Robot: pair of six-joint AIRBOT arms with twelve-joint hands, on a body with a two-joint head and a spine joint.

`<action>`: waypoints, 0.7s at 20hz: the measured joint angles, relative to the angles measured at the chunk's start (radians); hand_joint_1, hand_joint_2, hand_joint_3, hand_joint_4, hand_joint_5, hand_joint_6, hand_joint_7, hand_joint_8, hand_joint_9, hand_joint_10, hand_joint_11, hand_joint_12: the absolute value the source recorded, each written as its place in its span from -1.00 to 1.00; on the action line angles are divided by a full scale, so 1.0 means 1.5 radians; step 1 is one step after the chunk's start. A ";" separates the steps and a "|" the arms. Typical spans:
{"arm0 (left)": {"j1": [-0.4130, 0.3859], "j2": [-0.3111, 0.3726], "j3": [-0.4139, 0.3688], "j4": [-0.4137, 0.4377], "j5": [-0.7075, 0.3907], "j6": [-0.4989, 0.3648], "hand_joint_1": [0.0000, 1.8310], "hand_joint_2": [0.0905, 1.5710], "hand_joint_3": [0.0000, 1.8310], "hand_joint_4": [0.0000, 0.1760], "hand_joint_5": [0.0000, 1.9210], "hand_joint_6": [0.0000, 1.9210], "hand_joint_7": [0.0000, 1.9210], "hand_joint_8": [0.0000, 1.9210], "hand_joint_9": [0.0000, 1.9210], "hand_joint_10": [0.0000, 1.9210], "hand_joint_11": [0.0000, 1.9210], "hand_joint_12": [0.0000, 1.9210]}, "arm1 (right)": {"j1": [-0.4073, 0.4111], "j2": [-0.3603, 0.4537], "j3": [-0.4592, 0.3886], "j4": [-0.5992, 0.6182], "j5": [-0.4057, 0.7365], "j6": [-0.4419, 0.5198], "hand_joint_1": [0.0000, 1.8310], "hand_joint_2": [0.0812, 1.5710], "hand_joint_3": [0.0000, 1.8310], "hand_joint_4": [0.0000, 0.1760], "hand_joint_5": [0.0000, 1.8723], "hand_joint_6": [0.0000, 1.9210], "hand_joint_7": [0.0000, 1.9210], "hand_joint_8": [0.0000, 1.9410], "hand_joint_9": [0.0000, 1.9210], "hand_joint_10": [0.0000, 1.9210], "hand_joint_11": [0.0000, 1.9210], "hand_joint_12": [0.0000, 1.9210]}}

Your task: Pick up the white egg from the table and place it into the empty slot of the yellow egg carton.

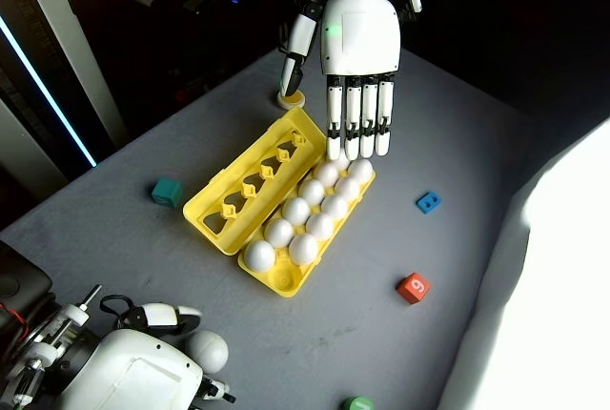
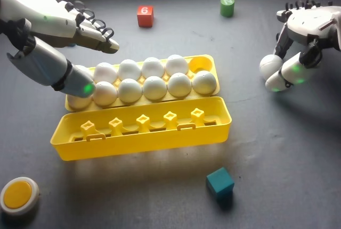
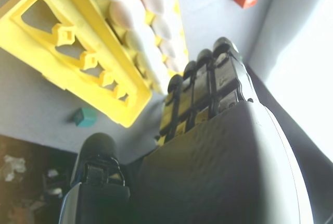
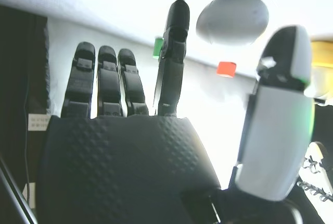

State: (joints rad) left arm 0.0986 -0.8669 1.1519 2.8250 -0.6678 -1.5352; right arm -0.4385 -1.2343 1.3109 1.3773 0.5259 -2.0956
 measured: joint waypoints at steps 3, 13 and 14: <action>0.000 -0.001 0.000 0.001 0.001 0.000 -1.00 0.60 -1.00 -1.00 -0.86 -0.99 -0.90 -1.00 -0.94 -0.99 -0.98 -0.98 | 0.002 0.000 0.000 0.000 0.000 0.000 0.02 0.04 -0.98 -1.00 0.28 -0.95 -0.88 -0.99 -1.00 -1.00 -1.00 -1.00; 0.000 -0.001 0.000 0.001 0.001 0.000 -1.00 0.62 -1.00 -1.00 -0.88 -1.00 -0.88 -0.99 -0.91 -0.98 -0.96 -0.96 | 0.013 -0.004 0.000 0.001 -0.003 0.002 0.29 0.17 -1.00 -1.00 0.56 -0.85 -0.72 -1.00 -1.00 -1.00 -1.00 -1.00; 0.000 -0.001 0.000 0.001 0.001 0.000 -1.00 0.62 -1.00 -1.00 -0.86 -0.99 -0.87 -0.98 -0.89 -0.98 -0.95 -0.95 | 0.015 -0.004 0.000 0.002 -0.004 0.002 0.29 0.17 -1.00 -1.00 0.56 -0.86 -0.72 -1.00 -1.00 -1.00 -1.00 -1.00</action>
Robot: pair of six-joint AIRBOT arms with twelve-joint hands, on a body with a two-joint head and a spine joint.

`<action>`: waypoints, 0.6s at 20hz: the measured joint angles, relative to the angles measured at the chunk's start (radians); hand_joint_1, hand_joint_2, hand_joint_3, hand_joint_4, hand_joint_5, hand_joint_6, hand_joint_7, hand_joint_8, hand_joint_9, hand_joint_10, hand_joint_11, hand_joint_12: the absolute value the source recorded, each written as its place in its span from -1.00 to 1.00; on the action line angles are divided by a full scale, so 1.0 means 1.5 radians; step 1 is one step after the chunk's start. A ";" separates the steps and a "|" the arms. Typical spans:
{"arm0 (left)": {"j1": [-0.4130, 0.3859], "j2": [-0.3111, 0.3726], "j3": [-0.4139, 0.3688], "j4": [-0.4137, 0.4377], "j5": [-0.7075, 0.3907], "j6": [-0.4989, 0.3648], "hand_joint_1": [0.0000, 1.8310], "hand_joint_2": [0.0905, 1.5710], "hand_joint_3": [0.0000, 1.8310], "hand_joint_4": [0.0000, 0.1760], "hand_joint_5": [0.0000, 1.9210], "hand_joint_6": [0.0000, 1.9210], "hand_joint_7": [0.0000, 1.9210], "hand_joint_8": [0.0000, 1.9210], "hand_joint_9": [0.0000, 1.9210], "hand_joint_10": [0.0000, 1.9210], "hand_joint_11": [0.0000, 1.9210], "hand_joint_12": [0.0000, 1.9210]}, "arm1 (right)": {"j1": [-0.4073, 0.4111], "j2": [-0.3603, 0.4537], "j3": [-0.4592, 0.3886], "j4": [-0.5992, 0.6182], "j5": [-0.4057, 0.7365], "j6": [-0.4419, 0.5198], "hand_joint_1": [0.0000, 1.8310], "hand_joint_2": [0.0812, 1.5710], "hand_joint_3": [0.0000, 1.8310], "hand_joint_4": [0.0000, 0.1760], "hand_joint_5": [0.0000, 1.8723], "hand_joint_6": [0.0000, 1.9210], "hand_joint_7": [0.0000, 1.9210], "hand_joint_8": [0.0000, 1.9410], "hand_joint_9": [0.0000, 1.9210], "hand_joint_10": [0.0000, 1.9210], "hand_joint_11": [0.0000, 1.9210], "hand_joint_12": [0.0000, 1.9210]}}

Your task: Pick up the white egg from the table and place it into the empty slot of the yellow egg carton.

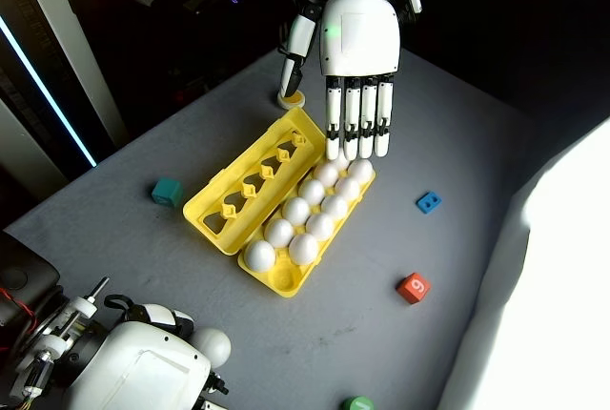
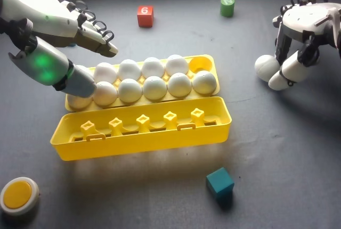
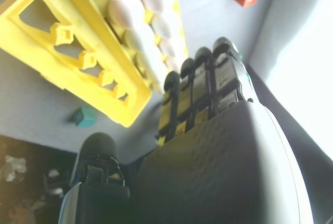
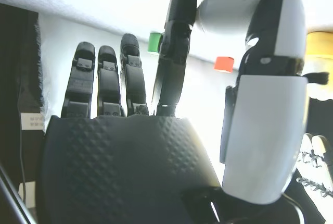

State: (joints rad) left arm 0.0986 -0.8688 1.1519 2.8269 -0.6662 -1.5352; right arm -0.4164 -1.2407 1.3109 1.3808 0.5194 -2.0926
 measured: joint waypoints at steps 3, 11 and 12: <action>0.000 0.000 0.000 0.000 0.000 0.000 -1.00 0.63 -1.00 -1.00 -0.87 -1.00 -0.87 -0.99 -0.90 -0.99 -0.96 -0.95 | 0.005 0.000 0.000 0.001 -0.001 0.000 0.28 0.17 -1.00 -1.00 0.56 -0.85 -0.72 -0.99 -0.99 -1.00 -1.00 -1.00; 0.000 0.000 0.000 0.000 0.000 0.000 -1.00 0.62 -1.00 -1.00 -0.83 -1.00 -0.83 -1.00 -0.85 -0.99 -1.00 -0.73 | 0.005 0.000 0.000 -0.001 0.000 0.000 0.26 0.17 -1.00 -0.18 0.54 -0.83 -0.71 -1.00 -0.97 -0.99 -1.00 -1.00; 0.000 0.000 0.000 0.000 0.000 0.000 -1.00 0.62 -1.00 -1.00 -0.84 -1.00 -0.84 -1.00 -0.86 -1.00 -1.00 -0.73 | 0.005 0.000 0.000 -0.001 0.000 0.000 0.26 0.18 -1.00 -0.39 0.54 -0.82 -0.71 -1.00 -0.98 -1.00 -1.00 -1.00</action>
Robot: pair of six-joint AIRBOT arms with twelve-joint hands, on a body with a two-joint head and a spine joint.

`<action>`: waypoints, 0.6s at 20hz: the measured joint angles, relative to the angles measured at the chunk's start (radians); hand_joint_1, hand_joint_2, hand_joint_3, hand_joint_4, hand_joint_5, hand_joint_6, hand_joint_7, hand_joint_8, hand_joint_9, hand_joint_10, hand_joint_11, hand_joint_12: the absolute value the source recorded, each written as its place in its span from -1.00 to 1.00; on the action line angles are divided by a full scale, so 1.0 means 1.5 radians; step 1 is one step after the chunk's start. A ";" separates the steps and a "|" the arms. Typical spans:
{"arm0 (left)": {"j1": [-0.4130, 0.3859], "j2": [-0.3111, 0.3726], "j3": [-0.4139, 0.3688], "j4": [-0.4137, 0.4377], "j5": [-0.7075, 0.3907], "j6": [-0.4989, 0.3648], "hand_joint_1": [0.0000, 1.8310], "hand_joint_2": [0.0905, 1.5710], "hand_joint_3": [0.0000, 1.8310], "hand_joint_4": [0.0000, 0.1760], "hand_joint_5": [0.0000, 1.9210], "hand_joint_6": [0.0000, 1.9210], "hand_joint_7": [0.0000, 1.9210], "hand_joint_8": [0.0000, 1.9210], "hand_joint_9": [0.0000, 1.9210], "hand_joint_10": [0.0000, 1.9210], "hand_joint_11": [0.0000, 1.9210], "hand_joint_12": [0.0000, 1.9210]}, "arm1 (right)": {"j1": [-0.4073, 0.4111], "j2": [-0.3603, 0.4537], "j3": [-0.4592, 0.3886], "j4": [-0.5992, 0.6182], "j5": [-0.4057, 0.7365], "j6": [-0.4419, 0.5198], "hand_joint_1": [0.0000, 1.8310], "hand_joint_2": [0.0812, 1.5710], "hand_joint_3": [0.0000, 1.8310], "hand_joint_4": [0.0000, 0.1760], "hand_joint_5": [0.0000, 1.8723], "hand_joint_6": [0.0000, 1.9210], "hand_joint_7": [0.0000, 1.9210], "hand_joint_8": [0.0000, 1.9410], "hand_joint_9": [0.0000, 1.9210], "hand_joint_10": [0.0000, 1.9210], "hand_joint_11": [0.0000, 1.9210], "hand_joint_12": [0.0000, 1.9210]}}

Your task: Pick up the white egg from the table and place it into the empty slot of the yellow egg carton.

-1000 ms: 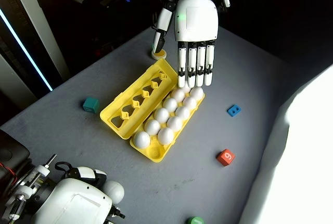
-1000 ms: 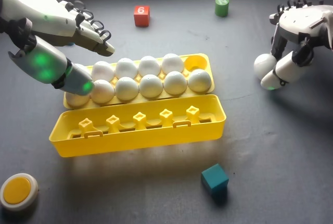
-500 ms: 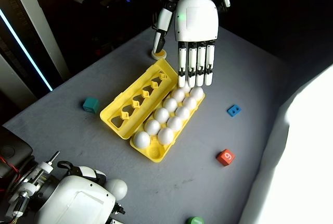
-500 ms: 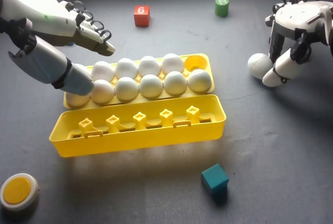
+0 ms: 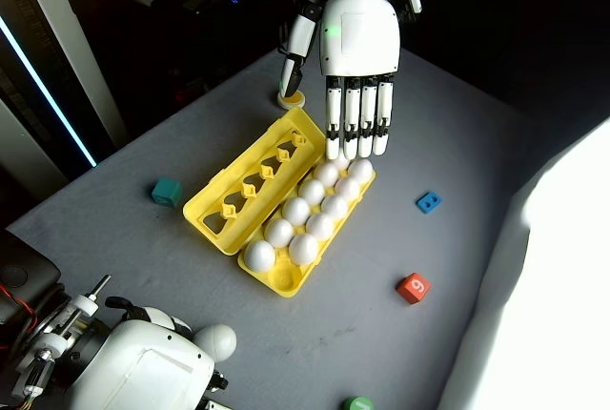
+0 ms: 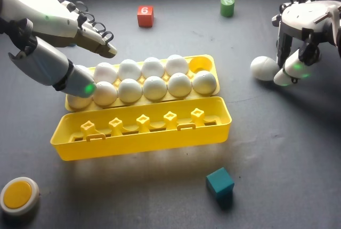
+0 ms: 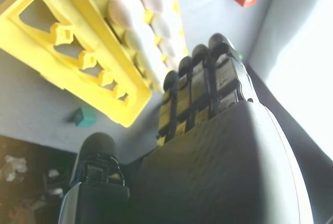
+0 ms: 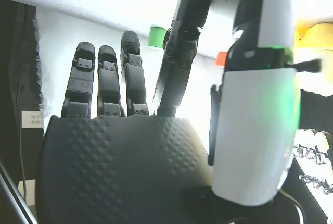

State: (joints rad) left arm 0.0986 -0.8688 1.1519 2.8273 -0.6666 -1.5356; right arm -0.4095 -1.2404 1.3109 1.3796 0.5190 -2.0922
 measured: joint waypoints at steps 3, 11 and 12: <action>0.000 0.000 0.000 0.000 0.000 0.000 -1.00 0.61 -1.00 -1.00 -0.84 -1.00 -0.84 -1.00 -0.87 -0.99 -1.00 -0.78 | 0.000 0.000 0.000 0.000 0.000 0.000 0.26 0.18 -1.00 -0.48 0.52 -0.79 -0.72 -1.00 -0.99 -1.00 -1.00 -1.00; 0.000 0.000 0.000 0.000 0.000 0.000 -1.00 0.61 -1.00 -1.00 -0.85 -1.00 -0.84 -1.00 -0.88 -1.00 -1.00 -0.77 | 0.000 0.001 0.000 -0.002 0.005 0.000 0.26 0.20 -1.00 -0.54 0.44 -0.61 -0.71 -1.00 -0.98 -1.00 -1.00 -1.00; 0.000 0.000 0.000 0.000 0.000 0.000 -1.00 0.61 -1.00 -1.00 -0.86 -1.00 -0.86 -1.00 -0.88 -1.00 -1.00 -0.80 | 0.000 0.001 0.000 -0.002 0.005 0.000 0.20 0.23 -1.00 0.80 0.33 -0.45 -0.72 -1.00 -0.97 -1.00 -1.00 -1.00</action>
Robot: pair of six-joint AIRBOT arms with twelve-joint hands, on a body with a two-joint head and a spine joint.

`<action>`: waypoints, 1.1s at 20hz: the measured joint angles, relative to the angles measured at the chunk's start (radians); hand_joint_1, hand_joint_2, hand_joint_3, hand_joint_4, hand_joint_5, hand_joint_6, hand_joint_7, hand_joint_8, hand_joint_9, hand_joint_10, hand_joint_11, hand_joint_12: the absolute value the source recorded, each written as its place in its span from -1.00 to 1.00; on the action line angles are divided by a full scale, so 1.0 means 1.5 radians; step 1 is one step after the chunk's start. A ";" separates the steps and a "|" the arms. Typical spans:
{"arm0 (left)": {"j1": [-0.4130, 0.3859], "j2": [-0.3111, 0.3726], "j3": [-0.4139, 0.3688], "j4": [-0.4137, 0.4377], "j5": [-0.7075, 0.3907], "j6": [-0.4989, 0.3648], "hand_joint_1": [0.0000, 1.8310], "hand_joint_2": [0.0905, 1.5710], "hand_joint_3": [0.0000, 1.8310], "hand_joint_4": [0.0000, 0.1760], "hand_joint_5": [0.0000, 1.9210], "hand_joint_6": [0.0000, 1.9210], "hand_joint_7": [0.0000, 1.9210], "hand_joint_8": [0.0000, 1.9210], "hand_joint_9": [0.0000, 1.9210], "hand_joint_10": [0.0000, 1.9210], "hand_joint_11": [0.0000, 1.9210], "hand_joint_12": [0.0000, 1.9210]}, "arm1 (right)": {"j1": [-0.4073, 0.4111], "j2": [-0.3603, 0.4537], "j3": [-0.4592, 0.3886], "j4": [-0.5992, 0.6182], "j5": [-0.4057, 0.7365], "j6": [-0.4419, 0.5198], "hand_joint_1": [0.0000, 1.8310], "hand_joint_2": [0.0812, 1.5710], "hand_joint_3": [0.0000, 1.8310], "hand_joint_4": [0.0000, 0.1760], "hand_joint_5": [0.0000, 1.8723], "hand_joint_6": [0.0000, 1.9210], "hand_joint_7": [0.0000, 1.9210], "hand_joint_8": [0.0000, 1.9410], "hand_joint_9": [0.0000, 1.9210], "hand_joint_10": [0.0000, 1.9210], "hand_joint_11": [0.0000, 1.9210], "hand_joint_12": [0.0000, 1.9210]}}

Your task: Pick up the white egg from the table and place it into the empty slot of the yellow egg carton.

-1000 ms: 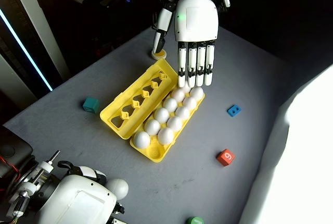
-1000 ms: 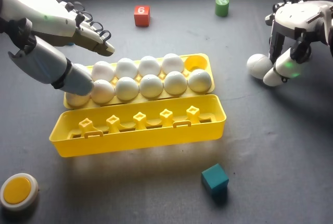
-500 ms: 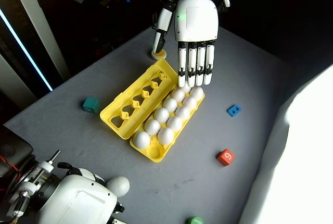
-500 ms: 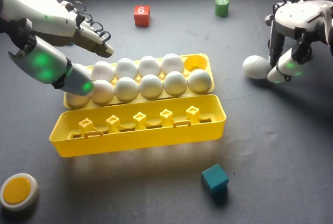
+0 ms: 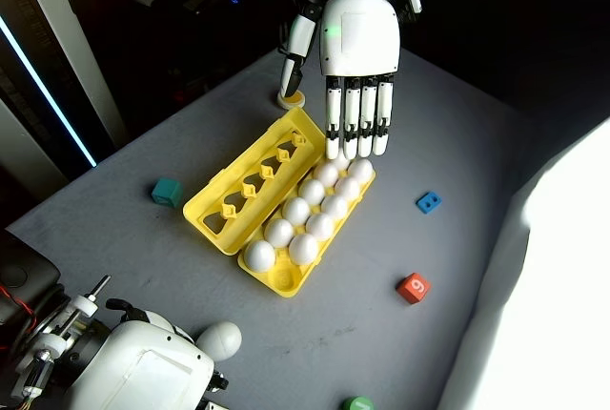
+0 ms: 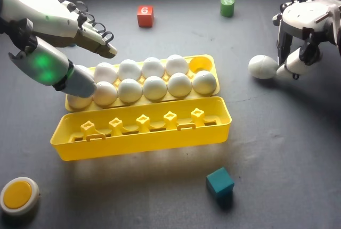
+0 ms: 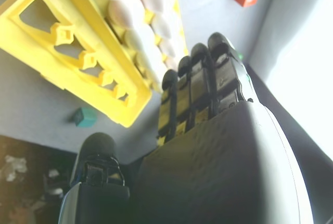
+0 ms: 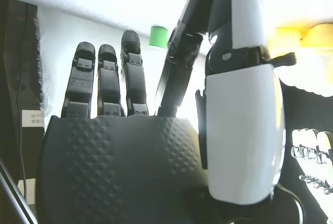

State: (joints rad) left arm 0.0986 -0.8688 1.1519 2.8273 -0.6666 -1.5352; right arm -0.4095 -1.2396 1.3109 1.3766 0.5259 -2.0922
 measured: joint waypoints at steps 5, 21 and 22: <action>0.000 0.000 0.000 0.000 0.000 0.000 -1.00 0.63 -1.00 -1.00 -0.88 -1.00 -0.88 -1.00 -0.90 -1.00 -1.00 -0.86 | 0.000 0.002 0.000 0.000 0.000 -0.001 -0.44 -0.09 -1.00 0.68 -0.14 -0.96 -0.87 -1.00 -1.00 -1.00 -1.00 -1.00; 0.000 0.000 -0.002 0.000 -0.001 0.000 -1.00 0.60 -1.00 -1.00 -0.90 -1.00 -0.91 -0.99 -0.95 -0.99 -0.99 -0.99 | 0.002 0.008 -0.022 -0.041 -0.028 0.005 -0.45 -0.13 -1.00 0.50 -0.21 -0.99 -0.99 -1.00 -1.00 -1.00 -1.00 -1.00; 0.000 0.000 -0.002 -0.001 -0.002 0.000 -1.00 0.60 -1.00 -1.00 -0.90 -1.00 -0.92 -1.00 -0.96 -1.00 -1.00 -1.00 | 0.002 0.008 -0.022 -0.044 -0.036 0.007 -0.45 -0.13 -1.00 0.38 -0.22 -0.99 -0.98 -1.00 -1.00 -1.00 -1.00 -1.00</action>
State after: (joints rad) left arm 0.0986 -0.8688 1.1496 2.8265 -0.6689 -1.5356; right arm -0.4065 -1.2270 1.2781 1.3109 0.4725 -2.0815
